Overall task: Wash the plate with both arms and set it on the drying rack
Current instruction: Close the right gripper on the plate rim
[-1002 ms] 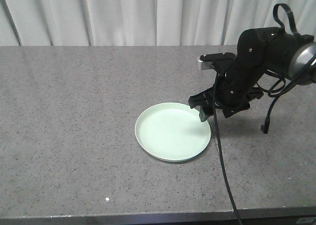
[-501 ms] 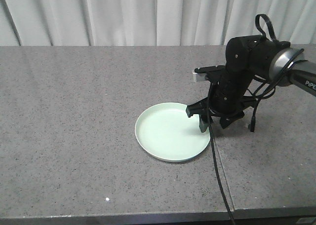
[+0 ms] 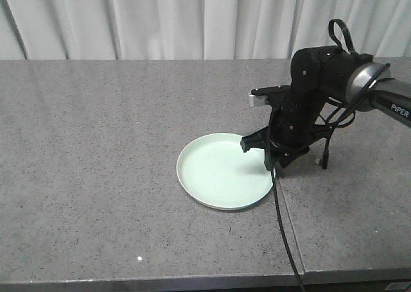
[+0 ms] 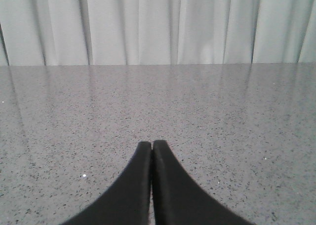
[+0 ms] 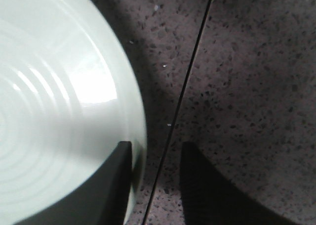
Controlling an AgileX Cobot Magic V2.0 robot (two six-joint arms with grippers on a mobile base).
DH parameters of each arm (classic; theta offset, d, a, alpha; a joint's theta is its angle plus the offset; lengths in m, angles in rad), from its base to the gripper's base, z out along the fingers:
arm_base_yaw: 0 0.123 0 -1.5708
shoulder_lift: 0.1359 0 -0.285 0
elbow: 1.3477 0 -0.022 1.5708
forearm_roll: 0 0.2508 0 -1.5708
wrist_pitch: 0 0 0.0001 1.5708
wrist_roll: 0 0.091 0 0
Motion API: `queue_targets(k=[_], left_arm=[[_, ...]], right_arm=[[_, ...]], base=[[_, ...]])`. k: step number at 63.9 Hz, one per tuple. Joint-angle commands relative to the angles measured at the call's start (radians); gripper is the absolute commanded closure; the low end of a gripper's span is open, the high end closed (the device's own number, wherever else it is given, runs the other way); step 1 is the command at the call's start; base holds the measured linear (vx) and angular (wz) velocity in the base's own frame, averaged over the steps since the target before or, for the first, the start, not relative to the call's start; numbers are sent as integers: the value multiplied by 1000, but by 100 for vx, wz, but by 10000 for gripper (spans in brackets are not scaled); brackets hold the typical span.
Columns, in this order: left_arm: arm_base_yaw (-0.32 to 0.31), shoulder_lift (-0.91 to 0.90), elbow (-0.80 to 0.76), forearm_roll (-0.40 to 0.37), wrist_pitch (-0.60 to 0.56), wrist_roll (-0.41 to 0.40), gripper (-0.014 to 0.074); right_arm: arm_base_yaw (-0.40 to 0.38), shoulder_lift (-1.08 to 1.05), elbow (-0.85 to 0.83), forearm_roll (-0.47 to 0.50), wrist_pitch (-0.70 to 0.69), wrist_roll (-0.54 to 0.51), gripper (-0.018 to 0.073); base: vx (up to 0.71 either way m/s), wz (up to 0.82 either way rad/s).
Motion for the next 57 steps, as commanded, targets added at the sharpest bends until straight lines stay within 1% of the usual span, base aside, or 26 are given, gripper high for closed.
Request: queue_targets(k=[1,6,34,39,45,57], left_arm=[[1,-15,22,-4,-73,-10,602],[1,-15,22,-4,-73,-10,602],[1,-15,22,-4,-73,-10,602],[1,-15,22,-4,-73,-10,602],[1,-15,22,-4,-73,-10,602],[1,-15,22,-4,-73,-10,602]], right_arm=[[0,-55,-30,-4,-2,-12,499],[0,-55,-30,-2,-3,-20,575],[-3,-62,-27,-7,-36,-8,568],[-3,-85,-12,-7,-87,2,568],[-3,-142,43,-7,-193,14,568],[-3,-293,228,-9,-423,14,568]], base=[[0,0],[0,0],[0,0],[0,0],[0,0],[0,0]])
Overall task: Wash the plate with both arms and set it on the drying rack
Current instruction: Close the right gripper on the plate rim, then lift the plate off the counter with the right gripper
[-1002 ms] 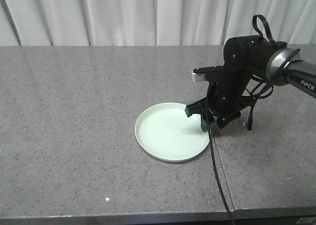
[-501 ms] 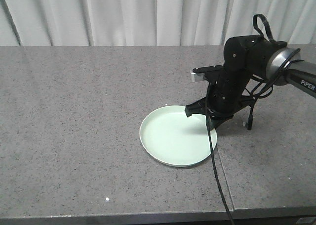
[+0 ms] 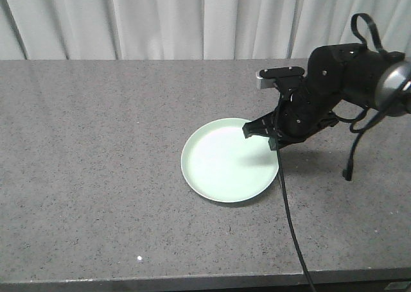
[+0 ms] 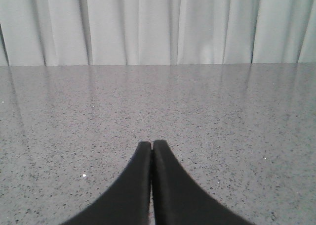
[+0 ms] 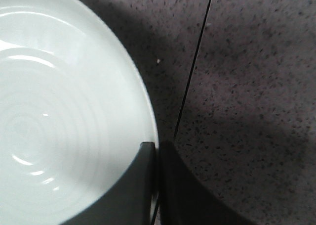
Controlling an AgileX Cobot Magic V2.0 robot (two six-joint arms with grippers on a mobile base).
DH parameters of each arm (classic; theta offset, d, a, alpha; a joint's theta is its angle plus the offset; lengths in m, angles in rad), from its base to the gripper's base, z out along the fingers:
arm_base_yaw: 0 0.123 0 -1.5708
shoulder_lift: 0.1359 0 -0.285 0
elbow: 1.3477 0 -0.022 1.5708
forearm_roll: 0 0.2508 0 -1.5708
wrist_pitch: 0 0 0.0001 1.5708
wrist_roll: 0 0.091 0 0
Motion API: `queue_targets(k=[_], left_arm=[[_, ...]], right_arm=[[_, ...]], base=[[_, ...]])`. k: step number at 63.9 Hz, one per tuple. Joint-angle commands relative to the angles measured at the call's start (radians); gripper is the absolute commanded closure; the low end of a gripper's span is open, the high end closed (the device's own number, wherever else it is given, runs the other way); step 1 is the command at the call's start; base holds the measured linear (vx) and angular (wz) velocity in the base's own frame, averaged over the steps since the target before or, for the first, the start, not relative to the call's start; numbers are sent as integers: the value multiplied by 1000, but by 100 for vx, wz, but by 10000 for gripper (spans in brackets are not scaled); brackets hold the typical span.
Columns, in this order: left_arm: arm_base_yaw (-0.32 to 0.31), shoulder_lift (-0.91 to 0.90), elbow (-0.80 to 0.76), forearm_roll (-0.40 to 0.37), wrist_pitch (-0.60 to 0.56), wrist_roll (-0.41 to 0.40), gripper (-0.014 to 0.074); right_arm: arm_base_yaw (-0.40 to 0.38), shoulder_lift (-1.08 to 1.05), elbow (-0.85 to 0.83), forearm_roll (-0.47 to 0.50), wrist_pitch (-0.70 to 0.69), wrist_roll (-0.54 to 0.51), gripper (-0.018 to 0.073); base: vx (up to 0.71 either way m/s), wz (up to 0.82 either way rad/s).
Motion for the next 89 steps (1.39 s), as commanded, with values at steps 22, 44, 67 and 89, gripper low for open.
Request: queue_targets(k=[22,44,67,89], left_arm=[[1,-15,22,-4,-73,-10,602],[1,-15,22,-4,-73,-10,602],[1,-15,22,-4,-73,-10,602],[1,-15,22,-4,-73,-10,602]], right_arm=[[-3,-489,411,-13,-503,-48,568],[-3,-791,696,-55,-684,-87,568],[-3,-1004,887,-62,-783,-86,568],[-3,-1013,887,-62,-765,-86,568]], base=[[0,0],[0,0],[0,0],[0,0]])
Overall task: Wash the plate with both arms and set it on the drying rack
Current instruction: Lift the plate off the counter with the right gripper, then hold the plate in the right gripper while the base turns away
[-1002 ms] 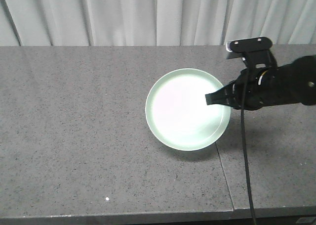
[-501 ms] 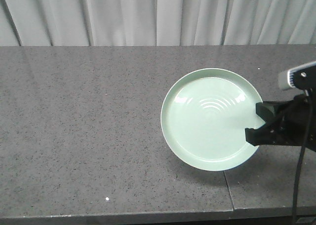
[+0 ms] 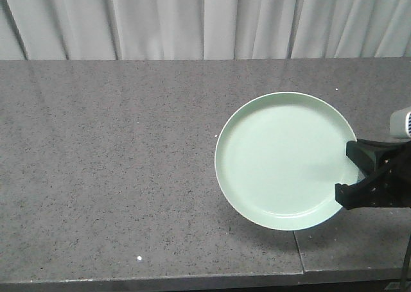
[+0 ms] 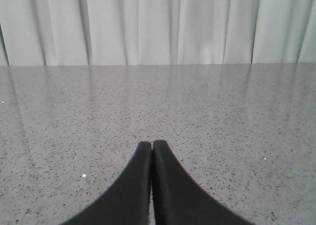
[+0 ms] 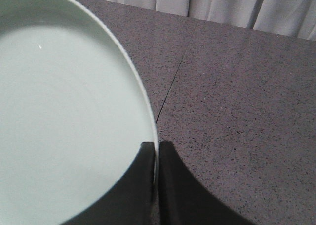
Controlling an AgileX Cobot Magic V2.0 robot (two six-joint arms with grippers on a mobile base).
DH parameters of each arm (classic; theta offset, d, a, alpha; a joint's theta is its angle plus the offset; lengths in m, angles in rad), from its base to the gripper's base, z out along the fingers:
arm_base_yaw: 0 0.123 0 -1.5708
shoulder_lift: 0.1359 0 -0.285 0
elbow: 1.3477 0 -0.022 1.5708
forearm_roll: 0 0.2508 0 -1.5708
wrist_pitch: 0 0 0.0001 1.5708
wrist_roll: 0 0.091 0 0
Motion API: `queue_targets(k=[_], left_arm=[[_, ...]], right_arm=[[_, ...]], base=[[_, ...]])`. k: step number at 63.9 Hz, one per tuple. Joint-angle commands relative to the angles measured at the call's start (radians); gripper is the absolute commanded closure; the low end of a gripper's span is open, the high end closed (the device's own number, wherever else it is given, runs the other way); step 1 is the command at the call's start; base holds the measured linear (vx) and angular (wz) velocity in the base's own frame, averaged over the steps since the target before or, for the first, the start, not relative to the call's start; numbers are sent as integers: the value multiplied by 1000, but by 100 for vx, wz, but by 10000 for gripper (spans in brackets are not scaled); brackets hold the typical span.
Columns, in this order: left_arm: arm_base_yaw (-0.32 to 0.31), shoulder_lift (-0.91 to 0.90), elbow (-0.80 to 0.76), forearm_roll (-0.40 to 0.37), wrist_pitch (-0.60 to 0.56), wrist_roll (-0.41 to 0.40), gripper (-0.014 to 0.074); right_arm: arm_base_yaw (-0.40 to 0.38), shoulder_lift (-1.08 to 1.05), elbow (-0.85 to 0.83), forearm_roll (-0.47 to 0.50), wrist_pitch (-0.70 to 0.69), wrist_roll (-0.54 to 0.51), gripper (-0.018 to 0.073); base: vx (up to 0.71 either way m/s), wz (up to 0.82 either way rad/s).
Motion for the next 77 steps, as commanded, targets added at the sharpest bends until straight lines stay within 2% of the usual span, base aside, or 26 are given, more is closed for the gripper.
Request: queue_targets(k=[1,77], left_arm=[[1,-15,22,-4,-73,-10,602],[1,-15,22,-4,-73,-10,602]], right_arm=[[-3,-14,-29,-8,-74,-7,568],[-3,-14,-29,-8,-73,-7,568]], base=[[0,0],[-1,4]])
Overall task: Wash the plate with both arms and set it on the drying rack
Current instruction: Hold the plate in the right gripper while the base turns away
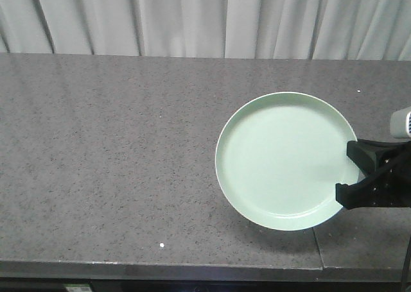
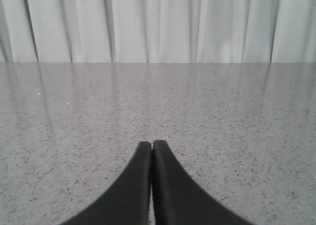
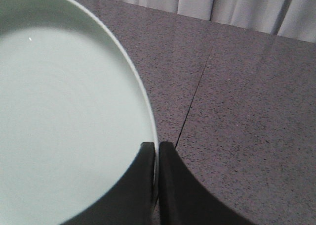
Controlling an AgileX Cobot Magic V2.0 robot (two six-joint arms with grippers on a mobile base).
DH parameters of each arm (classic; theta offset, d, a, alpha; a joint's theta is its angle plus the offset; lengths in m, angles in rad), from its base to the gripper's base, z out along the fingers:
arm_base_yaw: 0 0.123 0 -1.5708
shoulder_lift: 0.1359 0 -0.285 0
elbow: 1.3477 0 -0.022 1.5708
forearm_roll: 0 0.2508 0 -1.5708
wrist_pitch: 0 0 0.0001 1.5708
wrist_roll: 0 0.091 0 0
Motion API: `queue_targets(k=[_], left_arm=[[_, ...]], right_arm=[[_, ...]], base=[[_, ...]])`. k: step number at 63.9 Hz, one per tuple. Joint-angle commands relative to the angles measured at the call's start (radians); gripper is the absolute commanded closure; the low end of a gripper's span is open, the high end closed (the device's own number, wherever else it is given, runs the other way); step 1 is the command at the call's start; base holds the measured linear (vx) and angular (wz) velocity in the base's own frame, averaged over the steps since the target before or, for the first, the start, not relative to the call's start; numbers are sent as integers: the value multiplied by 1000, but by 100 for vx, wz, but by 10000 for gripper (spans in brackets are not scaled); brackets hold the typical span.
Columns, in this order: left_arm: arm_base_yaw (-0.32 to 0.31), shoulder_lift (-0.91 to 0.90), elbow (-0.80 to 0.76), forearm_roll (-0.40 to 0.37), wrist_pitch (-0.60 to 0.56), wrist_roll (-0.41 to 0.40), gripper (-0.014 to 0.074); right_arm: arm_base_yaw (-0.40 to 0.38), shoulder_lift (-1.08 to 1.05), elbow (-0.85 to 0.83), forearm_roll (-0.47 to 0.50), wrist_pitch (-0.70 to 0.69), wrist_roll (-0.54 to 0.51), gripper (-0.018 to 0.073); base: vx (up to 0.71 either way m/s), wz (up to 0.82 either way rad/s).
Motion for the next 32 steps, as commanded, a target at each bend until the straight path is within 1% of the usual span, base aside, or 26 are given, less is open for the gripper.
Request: queue_targets(k=[1,16,32], left_arm=[[1,-15,22,-4,-73,-10,602],[1,-15,22,-4,-73,-10,602],[1,-15,22,-4,-73,-10,602]], right_arm=[[-3,-14,-29,-8,-73,-7,568],[-3,-14,-29,-8,-73,-7,568],[-3,-14,-29,-8,-74,-7,568]], base=[[-5,21],[-6,26],[-8,34]])
